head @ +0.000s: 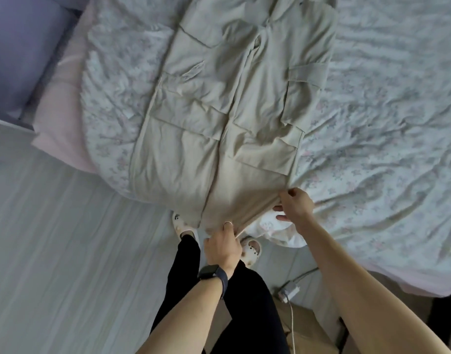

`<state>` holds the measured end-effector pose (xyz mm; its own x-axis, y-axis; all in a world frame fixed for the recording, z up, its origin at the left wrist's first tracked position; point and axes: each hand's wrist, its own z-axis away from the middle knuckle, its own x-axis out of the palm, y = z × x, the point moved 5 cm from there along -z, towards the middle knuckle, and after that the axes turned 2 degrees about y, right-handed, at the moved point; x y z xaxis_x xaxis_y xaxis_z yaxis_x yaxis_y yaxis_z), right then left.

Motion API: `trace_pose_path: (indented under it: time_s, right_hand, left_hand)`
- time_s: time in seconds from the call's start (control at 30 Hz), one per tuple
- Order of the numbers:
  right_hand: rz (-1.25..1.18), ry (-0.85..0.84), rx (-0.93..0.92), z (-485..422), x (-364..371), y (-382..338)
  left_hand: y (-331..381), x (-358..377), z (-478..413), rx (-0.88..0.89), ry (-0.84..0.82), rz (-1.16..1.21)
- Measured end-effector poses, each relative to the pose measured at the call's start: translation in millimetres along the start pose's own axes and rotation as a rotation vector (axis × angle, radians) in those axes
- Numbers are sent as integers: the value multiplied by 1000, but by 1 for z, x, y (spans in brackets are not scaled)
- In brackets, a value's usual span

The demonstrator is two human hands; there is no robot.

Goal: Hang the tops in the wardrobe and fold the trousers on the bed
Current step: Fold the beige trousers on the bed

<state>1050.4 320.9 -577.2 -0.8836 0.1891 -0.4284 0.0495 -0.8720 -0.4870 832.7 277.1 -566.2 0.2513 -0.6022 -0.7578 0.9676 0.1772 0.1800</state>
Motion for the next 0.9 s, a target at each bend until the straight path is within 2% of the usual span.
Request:
trace_pose_path:
  time_s: [0.13, 0.23, 0.37, 0.5, 0.57, 0.67, 0.8, 0.9]
  right_hand:
    - [-65, 78, 13, 6, -7, -13]
    - [-70, 45, -21, 7, -3, -36]
    - [20, 9, -42, -2, 9, -73]
    - [13, 87, -86, 9, 23, -100]
    - [-105, 164, -182, 29, 28, -119]
    - [-186, 233, -432, 64, 46, -155]
    - [-132, 192, -638, 86, 103, -201]
    - [-18, 111, -694, 87, 155, -225]
  left_hand:
    - [-27, -14, 11, -29, -16, 174]
    - [-45, -30, 25, 31, -29, 273]
    - [-78, -43, 34, 83, 9, 405]
    - [-117, -55, 38, 24, 69, 528]
    - [-127, -61, 39, -5, 99, 587]
    - [-142, -75, 33, -56, 205, 732]
    - [-183, -96, 9, -251, 375, 1014]
    - [-220, -101, -19, -372, 352, 970]
